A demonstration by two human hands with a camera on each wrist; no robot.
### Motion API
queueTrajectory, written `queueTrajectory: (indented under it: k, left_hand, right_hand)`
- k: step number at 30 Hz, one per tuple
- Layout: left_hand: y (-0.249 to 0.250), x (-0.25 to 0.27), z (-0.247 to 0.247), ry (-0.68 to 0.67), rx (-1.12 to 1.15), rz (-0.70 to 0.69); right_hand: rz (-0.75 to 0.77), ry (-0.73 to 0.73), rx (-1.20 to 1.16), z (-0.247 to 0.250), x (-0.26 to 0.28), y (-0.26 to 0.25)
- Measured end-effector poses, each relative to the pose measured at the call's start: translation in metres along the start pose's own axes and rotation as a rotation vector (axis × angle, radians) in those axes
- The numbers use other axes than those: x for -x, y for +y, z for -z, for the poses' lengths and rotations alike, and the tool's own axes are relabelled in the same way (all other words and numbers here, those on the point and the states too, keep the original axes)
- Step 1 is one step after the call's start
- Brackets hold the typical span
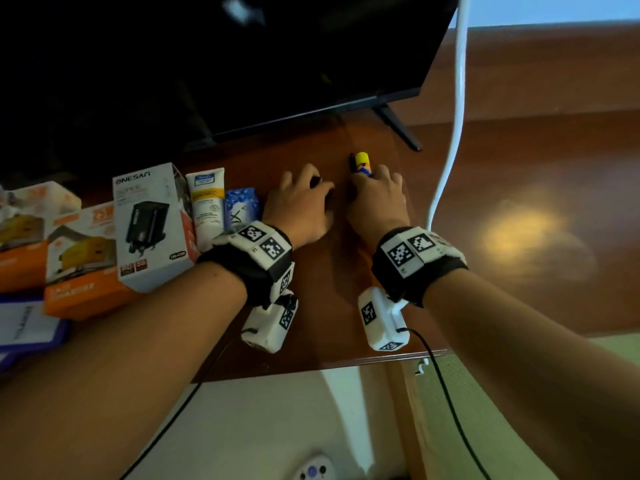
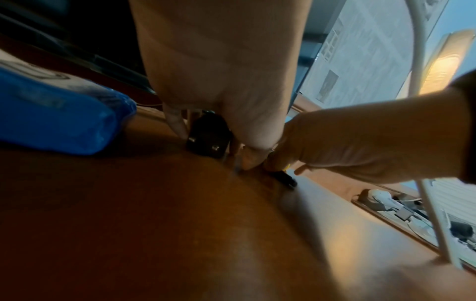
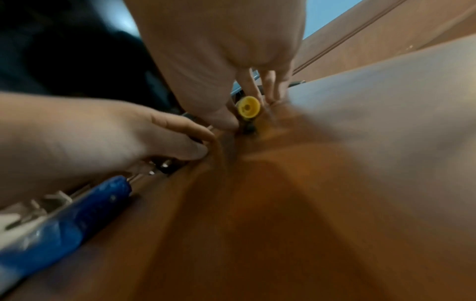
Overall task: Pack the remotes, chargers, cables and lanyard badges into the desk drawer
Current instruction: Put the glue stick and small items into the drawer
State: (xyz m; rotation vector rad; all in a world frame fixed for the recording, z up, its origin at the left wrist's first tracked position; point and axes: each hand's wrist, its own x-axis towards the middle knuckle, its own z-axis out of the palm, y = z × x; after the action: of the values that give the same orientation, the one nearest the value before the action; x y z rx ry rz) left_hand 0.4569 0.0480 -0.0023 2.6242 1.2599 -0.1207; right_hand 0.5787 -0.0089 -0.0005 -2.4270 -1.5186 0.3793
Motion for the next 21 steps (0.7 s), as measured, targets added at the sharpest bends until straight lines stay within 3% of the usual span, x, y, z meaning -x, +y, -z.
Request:
queueTrajectory:
  k: [5, 8, 15, 21]
  left_hand:
    - [0.011, 0.031, -0.001, -0.111, -0.036, -0.023]
    - [0.022, 0.066, -0.007, -0.104, -0.057, -0.041]
    - [0.033, 0.156, -0.035, 0.071, 0.030, -0.121]
    - [0.024, 0.225, -0.057, 0.219, 0.267, -0.188]
  right_hand:
    - [0.000, -0.014, -0.044, 0.002, 0.024, -0.002]
    - [0.025, 0.024, -0.048, 0.000, 0.057, -0.004]
    - [-0.039, 0.031, -0.157, -0.010, 0.131, -0.007]
    - [-0.209, 0.158, -0.412, -0.025, 0.213, -0.006]
